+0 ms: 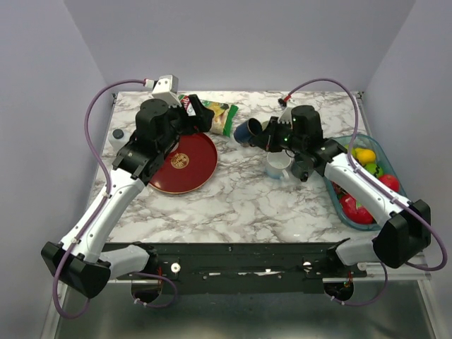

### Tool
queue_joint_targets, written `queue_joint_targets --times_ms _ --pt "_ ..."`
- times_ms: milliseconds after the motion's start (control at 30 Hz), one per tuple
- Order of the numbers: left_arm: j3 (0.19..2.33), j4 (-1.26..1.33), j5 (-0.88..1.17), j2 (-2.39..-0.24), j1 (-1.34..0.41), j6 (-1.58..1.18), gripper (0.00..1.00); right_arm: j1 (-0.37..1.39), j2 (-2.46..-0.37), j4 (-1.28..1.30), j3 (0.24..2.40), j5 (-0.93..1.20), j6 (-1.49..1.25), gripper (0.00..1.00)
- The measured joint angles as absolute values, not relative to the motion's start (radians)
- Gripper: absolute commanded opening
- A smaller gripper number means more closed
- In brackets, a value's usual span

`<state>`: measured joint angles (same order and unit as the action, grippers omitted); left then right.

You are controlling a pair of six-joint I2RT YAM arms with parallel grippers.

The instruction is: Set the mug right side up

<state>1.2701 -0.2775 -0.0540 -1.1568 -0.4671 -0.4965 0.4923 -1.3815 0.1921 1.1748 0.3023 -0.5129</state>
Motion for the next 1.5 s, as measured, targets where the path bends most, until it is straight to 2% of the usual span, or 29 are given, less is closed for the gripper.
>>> queue_joint_targets --times_ms 233,433,700,1000,1033,1100,1133,1233,1500 --pt "1.309 -0.319 -0.101 -1.191 -0.464 -0.493 0.99 0.572 -1.388 0.288 1.135 0.093 -0.382 0.01" --pt "1.319 -0.37 -0.138 -1.214 -0.455 -0.495 0.99 0.607 -1.472 0.325 1.126 -0.03 -0.346 0.01" --pt "1.335 -0.464 -0.208 -1.24 -0.451 -0.506 0.99 0.614 -1.652 0.41 1.164 -0.092 -0.351 0.01" --pt "1.335 -0.522 -0.257 -1.26 -0.451 -0.505 0.99 0.616 -1.734 0.43 1.211 -0.117 -0.365 0.01" --pt "1.335 -0.524 -0.259 -1.261 -0.451 -0.505 0.99 0.616 -1.739 0.429 1.213 -0.12 -0.365 0.02" --pt "1.335 -0.528 -0.266 -1.263 -0.451 -0.503 0.99 0.617 -1.746 0.427 1.221 -0.126 -0.365 0.14" --pt "1.335 -0.53 -0.27 -1.264 -0.451 -0.501 0.99 0.619 -1.748 0.426 1.223 -0.13 -0.366 0.28" --pt "1.335 -0.543 -0.282 -1.27 -0.446 -0.499 0.99 0.621 -1.75 0.427 1.224 -0.143 -0.369 0.53" --pt "1.335 -0.582 -0.308 -1.308 -0.444 -0.498 0.99 0.621 -1.75 0.475 1.271 -0.107 -0.379 0.71"
